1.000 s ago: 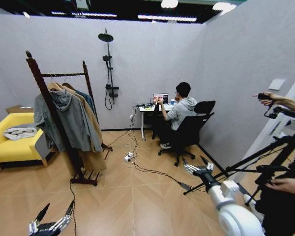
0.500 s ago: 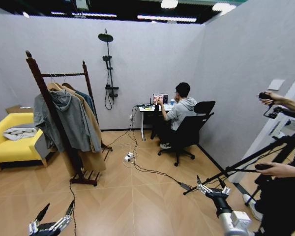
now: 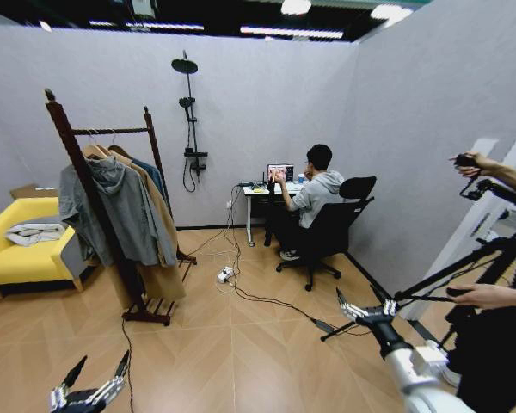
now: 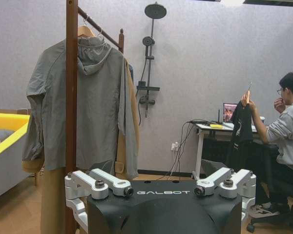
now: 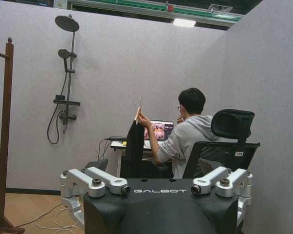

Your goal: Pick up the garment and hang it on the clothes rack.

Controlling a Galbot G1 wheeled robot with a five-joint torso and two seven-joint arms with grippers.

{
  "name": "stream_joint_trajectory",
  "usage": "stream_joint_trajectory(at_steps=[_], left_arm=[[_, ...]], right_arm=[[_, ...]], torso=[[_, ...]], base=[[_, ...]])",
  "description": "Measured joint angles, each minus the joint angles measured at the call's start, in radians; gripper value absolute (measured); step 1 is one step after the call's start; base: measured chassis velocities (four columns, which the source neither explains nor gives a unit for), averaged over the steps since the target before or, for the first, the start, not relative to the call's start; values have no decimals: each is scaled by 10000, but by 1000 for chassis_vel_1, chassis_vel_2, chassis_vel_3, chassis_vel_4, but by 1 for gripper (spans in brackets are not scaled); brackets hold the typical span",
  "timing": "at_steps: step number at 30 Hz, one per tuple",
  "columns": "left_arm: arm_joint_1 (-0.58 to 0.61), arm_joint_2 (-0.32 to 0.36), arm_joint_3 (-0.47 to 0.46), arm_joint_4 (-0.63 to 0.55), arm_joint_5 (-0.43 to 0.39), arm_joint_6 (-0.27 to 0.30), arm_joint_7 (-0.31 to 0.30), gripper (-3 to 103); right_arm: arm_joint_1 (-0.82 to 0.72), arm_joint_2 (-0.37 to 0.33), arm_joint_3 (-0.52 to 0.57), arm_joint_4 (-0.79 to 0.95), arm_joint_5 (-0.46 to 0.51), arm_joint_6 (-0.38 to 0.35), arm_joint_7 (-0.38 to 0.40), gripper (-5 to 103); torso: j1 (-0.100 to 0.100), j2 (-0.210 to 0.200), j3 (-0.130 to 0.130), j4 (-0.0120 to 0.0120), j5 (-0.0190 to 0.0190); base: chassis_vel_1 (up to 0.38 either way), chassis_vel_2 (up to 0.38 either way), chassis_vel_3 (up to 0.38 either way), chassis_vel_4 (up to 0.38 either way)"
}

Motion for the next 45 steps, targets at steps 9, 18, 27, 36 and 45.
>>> stream_joint_trajectory(at_steps=[9, 18, 27, 36, 45], left_arm=[[0, 0, 0, 0, 0, 0, 1, 100], [0, 0, 0, -1, 0, 0, 0, 100], [0, -1, 0, -1, 0, 0, 0, 100], [0, 0, 0, -1, 0, 0, 0, 100], [-1, 0, 0, -1, 0, 0, -1, 100]], right_arm=[[-29, 56, -24, 152, 312, -339, -80, 100], [-110, 170, 108, 177, 367, -81, -557, 100], [-112, 228, 33, 36, 265, 79, -710, 100], [-207, 196, -86, 81, 65, 140, -851, 100], [-329, 190, 26, 41, 81, 234, -914, 100]], torso=[[-1, 0, 0, 0, -1], [-3, 2, -1, -2, -1], [-1, 1, -1, -1, -6], [1, 0, 1, 1, 0], [1, 0, 0, -2, -3]], base=[[0, 0, 0, 0], [-6, 5, 7, -9], [-162, 168, 153, -157], [-267, 274, 267, -275], [-352, 347, 340, -347]])
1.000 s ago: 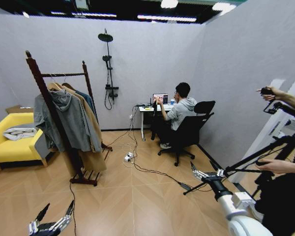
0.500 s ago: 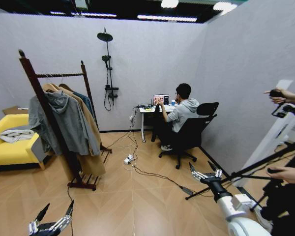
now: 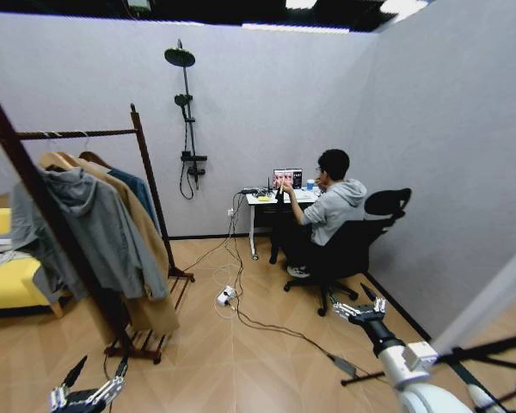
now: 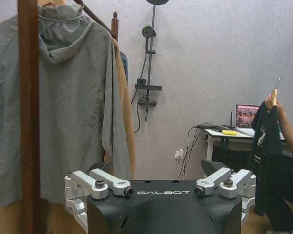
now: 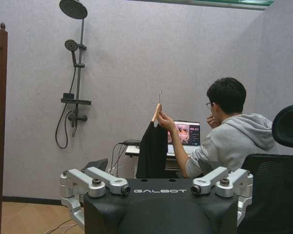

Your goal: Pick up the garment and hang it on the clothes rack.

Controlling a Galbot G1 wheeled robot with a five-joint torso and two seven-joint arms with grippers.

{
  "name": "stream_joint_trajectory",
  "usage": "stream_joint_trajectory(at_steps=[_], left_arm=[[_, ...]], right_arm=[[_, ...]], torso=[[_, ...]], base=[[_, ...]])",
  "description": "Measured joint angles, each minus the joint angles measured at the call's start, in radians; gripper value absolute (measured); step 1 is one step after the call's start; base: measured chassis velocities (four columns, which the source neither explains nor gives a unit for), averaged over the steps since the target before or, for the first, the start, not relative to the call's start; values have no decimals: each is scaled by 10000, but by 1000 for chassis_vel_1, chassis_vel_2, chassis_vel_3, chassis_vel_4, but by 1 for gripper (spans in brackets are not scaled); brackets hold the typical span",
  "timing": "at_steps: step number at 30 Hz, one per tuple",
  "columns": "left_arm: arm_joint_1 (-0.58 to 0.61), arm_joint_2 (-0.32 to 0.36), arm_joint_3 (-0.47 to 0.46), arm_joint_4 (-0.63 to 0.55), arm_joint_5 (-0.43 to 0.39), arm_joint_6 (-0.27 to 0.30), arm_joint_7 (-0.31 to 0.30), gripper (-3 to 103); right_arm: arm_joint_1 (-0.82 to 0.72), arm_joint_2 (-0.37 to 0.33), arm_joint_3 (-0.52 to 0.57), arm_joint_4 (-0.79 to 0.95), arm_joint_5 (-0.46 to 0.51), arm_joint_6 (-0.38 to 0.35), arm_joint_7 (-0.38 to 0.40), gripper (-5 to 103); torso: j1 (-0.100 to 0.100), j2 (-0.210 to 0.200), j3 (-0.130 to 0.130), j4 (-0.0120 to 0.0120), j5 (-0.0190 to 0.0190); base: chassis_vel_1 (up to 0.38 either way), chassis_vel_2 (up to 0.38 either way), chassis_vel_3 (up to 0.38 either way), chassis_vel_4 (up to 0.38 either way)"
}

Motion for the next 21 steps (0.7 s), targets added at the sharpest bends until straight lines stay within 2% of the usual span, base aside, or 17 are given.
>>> stream_joint_trajectory(at_steps=[3, 6, 8, 13, 14, 17, 19, 21], left_arm=[[0, -1, 0, 0, 0, 0, 2, 100], [1, 0, 1, 0, 0, 0, 8, 100], [0, 0, 0, 0, 0, 0, 2, 100], [0, -1, 0, 0, 0, 0, 0, 100], [0, 0, 0, 0, 0, 0, 0, 100], [0, 0, 1, 0, 0, 0, 3, 100], [1, -1, 0, 0, 0, 0, 0, 100], [0, 0, 1, 1, 0, 0, 3, 100]], right_arm=[[1, 10, 15, -62, 6, 34, 0, 100], [0, 10, 30, -171, 2, 101, -7, 100], [21, 8, 30, -221, -1, 135, -12, 100], [102, -9, 32, -314, -3, 152, -16, 100], [136, -18, 29, -337, -3, 151, -17, 100], [165, -46, 28, -353, -2, 147, -7, 100], [174, -62, 29, -371, -2, 137, 7, 100], [163, -60, 33, -382, -11, 135, 14, 100]], torso=[[3, -3, 2, 2, 9], [-2, 1, -1, -1, -4], [-1, -1, 0, 3, 11], [-6, 2, -2, 2, -1], [0, -1, 1, 1, 10], [-4, 3, -3, -1, -7], [0, 0, 1, 3, 11], [-2, 2, -2, 0, -11]], base=[[-376, 364, 360, -359], [-355, 360, 367, -360], [-337, 359, 324, -381], [-338, 352, 331, -351], [-341, 372, 342, -327], [-373, 344, 366, -351], [-359, 357, 353, -348], [-346, 367, 359, -346]])
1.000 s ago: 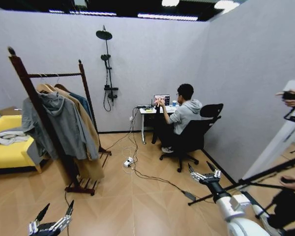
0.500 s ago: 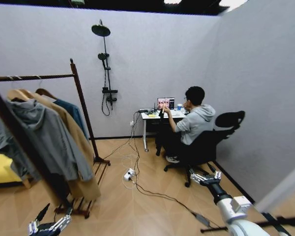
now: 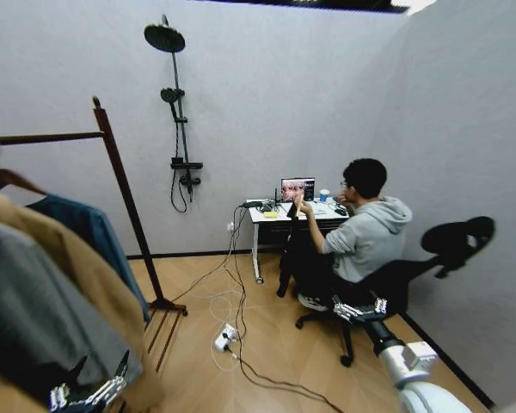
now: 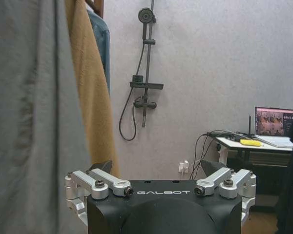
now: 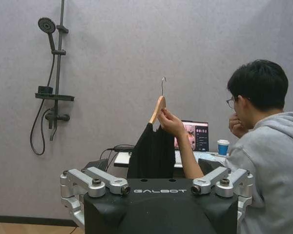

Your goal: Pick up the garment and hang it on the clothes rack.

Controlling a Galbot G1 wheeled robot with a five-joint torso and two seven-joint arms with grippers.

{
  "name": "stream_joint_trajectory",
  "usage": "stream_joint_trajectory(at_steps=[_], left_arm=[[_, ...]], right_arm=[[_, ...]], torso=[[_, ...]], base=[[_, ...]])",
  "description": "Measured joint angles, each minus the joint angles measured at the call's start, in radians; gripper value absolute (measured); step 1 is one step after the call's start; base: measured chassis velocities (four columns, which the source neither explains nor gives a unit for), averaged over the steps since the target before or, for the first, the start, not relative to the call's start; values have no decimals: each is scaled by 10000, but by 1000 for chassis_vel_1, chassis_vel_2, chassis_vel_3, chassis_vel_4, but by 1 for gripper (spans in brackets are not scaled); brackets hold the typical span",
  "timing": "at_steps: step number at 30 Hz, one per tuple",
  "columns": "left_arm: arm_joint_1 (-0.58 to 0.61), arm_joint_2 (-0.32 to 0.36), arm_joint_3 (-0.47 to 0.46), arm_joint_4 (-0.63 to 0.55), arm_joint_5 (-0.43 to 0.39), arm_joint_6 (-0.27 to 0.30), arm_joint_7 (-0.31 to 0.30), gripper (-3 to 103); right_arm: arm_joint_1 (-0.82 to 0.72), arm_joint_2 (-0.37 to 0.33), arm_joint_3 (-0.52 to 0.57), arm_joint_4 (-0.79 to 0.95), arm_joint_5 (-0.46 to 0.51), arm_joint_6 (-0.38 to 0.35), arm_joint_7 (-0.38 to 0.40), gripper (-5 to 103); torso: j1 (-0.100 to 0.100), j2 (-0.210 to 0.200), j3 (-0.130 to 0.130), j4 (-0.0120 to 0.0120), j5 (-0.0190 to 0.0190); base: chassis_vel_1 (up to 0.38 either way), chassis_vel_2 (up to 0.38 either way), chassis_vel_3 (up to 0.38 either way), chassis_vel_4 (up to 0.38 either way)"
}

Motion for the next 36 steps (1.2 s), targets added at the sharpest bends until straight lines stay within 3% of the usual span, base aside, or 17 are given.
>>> stream_joint_trajectory(at_steps=[3, 6, 8, 12, 15, 16, 18, 19, 20, 25, 36], left_arm=[[0, 0, -1, -1, 0, 0, -1, 100], [0, 0, -1, 0, 0, 0, 0, 100], [0, -1, 0, -1, 0, 0, 0, 100], [-2, 1, -1, -1, 0, 0, -2, 100], [-1, 1, 0, 0, 0, 0, -1, 100], [-1, 1, 0, 0, 0, 0, -1, 100], [0, 0, -1, 0, 0, 0, 0, 100], [0, 0, -1, 0, 0, 0, 0, 100], [0, -1, -1, -1, 0, 0, 0, 100], [0, 0, 0, -1, 0, 0, 2, 100], [0, 0, 0, 0, 0, 0, 0, 100]], right_arm=[[-9, 21, -16, -9, -15, 0, 4, 100], [-13, 38, -82, -10, -24, -3, 55, 100], [18, 15, -116, -13, -15, -98, 155, 100], [579, -409, -127, -344, 775, -532, 734, 100], [1700, -1295, -124, -1312, 1855, -877, 1435, 100], [1700, -1295, -124, -1312, 1855, -877, 1435, 100], [2758, -2305, -257, -2235, 2388, -997, 1512, 100], [2758, -2305, -257, -2235, 2388, -997, 1512, 100], [3251, -2793, -377, -2656, 2559, -1007, 1511, 100], [4686, -3733, -1136, -3662, 3042, -1043, 1609, 100], [7024, -3927, -3060, -5755, 3291, -1084, 1899, 102]], torso=[[2, -2, 3, 3, 25], [2, -1, 1, 2, 6], [1, -2, 2, 3, 18], [10, -5, 4, -2, 9], [15, -7, 7, 3, 20], [15, -7, 7, 3, 20], [-1, -4, 3, 7, 17], [-1, -4, 3, 7, 17], [-6, 0, 2, 7, 20], [-10, 4, -1, -3, 15], [2, -2, 3, 2, 13]], base=[[-355, 368, 370, -353], [-341, 341, 355, -360], [-294, 352, 334, -366], [-258, 266, 207, -296], [-103, 138, 53, -98], [-70, 68, 8, -11], [12, 42, 36, 65], [41, 16, 36, 66], [41, -53, -16, 66], [21, -80, -59, 45], [0, 0, 0, 0]])
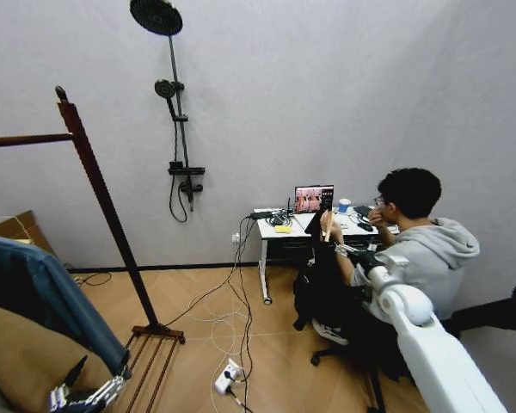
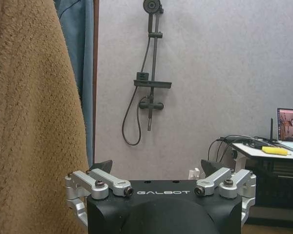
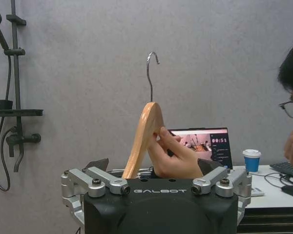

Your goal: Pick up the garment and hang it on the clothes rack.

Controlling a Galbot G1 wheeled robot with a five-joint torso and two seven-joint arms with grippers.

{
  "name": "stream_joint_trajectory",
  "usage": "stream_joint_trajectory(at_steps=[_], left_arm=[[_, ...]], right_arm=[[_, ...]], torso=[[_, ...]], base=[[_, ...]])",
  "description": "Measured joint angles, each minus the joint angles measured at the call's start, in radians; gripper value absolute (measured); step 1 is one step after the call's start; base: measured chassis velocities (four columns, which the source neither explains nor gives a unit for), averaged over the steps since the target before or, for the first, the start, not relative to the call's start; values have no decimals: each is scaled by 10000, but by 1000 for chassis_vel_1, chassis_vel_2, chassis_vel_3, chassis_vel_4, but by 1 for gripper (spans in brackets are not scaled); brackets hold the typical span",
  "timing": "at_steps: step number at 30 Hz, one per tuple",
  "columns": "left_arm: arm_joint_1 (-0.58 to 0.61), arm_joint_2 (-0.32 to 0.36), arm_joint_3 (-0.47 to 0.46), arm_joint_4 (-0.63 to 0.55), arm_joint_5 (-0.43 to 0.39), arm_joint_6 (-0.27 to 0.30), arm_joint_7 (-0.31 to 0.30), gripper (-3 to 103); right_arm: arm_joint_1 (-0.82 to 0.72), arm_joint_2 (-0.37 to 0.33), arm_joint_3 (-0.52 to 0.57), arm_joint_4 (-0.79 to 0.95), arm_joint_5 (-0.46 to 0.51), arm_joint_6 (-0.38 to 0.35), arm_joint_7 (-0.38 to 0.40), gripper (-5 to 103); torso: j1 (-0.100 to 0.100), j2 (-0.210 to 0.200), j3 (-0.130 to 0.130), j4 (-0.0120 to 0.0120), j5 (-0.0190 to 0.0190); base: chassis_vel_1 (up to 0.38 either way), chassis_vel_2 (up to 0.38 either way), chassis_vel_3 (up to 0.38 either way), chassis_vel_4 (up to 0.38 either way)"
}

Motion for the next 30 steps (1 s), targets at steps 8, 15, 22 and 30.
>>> stream_joint_trajectory(at_steps=[8, 15, 22, 30], left_arm=[[0, 0, 0, 0, 0, 0, -1, 100], [0, 0, 0, -1, 0, 0, -1, 100], [0, 0, -1, 0, 0, 0, -1, 100], [0, 0, 0, 0, 0, 0, 0, 100]], right_arm=[[673, 279, -664, -427, 14, -141, 263, 77], [609, 458, -676, -702, -38, -129, 475, 44], [429, 439, -561, -586, -33, -60, 565, 21], [-493, 220, -224, 683, 104, -203, 771, 9]], torso=[[0, 0, 0, 2, -2], [0, 0, 0, 1, -1], [0, 0, -1, 1, -1], [0, 0, -2, -1, 0]], base=[[0, 0, 0, 0], [0, 0, 0, 0], [0, 0, 0, 0], [0, 0, 0, 0]])
